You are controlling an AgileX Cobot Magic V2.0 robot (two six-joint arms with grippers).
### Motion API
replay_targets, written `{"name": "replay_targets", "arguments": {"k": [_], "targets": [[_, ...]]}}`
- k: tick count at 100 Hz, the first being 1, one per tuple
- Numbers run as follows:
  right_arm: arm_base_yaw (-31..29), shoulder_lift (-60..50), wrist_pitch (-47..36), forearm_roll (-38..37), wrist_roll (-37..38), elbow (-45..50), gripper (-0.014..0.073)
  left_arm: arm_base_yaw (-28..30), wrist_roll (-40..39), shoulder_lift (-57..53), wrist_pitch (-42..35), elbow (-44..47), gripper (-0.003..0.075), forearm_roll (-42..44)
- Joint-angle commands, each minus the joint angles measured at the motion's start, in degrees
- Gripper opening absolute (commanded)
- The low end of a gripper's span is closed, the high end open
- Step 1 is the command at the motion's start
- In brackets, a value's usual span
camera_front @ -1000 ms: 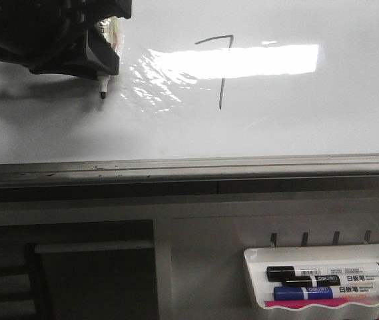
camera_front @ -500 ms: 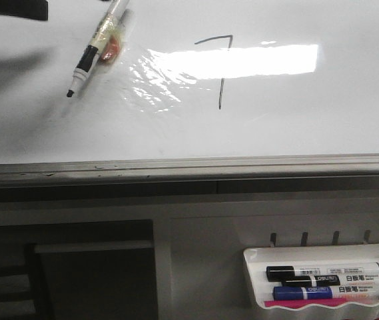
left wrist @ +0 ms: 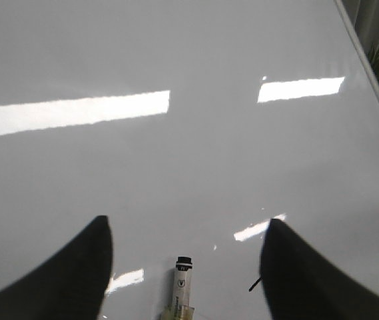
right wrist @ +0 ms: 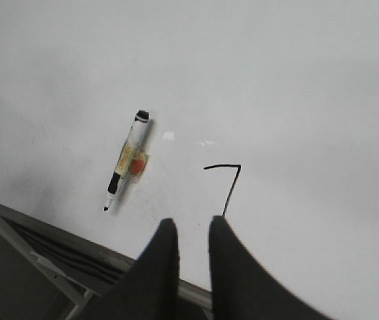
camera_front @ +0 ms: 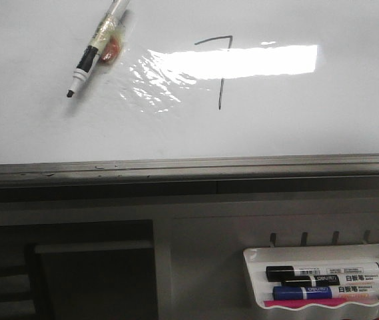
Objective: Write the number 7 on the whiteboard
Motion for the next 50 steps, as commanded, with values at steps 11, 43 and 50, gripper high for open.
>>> {"name": "replay_targets", "arguments": {"k": [11,43,50], "targets": [[-0.36,-5.99,-9.56,4.82,-7.27,3.98,-0.0064,0.02,-0.18,-9.45,0.46,4.69,-0.002,-0.07],[-0.36,-31.79,-17.97,6.97,-14.27,25.41,-0.0064,0.02,-0.18,-27.75,0.46,20.49,-0.002,1.26],[-0.36,-36.67,-17.97,6.97,-14.27,29.14,-0.0064,0.02,-0.18,-32.08,0.46,23.46,-0.002,0.77]]}}
